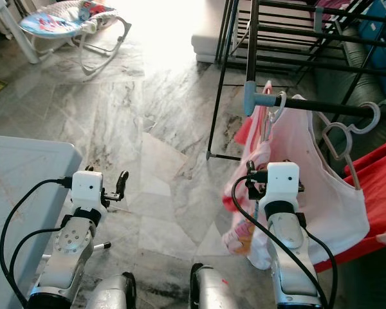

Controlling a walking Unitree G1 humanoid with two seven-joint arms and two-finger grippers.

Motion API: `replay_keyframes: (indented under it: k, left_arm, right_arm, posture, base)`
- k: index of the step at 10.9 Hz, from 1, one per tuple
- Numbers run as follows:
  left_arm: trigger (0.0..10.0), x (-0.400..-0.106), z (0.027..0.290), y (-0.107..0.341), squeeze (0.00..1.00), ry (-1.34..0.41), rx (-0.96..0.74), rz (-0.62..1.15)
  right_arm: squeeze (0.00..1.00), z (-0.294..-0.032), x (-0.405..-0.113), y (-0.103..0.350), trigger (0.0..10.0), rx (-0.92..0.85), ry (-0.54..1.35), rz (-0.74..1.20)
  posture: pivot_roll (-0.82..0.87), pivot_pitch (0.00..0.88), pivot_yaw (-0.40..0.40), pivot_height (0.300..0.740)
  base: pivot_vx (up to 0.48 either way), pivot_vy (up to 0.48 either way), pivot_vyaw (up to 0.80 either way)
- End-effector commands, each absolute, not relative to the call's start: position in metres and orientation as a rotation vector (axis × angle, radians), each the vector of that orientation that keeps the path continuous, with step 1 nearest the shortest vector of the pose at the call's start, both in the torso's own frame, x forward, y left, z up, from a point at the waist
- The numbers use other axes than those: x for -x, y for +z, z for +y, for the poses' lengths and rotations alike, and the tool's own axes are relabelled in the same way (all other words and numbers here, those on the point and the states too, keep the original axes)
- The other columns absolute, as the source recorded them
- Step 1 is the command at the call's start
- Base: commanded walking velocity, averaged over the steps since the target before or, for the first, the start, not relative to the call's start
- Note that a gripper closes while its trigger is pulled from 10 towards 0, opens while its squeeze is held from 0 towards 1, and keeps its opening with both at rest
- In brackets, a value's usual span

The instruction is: Hang hanger

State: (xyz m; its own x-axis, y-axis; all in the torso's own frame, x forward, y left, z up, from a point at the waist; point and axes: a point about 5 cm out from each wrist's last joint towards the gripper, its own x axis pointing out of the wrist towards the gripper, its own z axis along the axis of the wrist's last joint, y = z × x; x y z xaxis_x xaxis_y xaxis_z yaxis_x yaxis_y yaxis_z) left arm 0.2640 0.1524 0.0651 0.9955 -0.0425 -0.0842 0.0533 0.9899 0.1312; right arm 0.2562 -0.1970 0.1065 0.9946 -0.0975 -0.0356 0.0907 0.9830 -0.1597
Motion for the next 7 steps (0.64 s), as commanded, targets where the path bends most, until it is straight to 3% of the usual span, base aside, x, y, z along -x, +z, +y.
replay_keyframes:
  k: [1,5,7]
  left_arm:
    - [10.0,-0.263,0.153,0.067,0.0,-0.036,-0.131,0.082]
    - [10.0,-0.267,0.144,0.083,0.0,-0.067,-0.107,0.028]
    - [10.0,-0.27,0.144,0.084,0.0,-0.063,-0.088,0.032]
  right_arm:
    - [1.0,-0.198,-0.253,0.111,10.0,0.174,-0.102,0.031]
    - [1.0,-0.204,-0.252,0.114,10.0,0.237,-0.149,0.007]
    - [1.0,-0.206,-0.251,0.117,10.0,0.248,-0.175,-0.011]
  posture:
    - [-0.02,0.215,-0.047,0.74]
    - [-0.02,0.219,-0.048,0.74]
    - [-0.03,0.217,-0.048,0.74]
  base:
    - [0.0,0.0,0.0]
    - [0.0,0.0,0.0]
    - [0.0,-0.285,0.0]
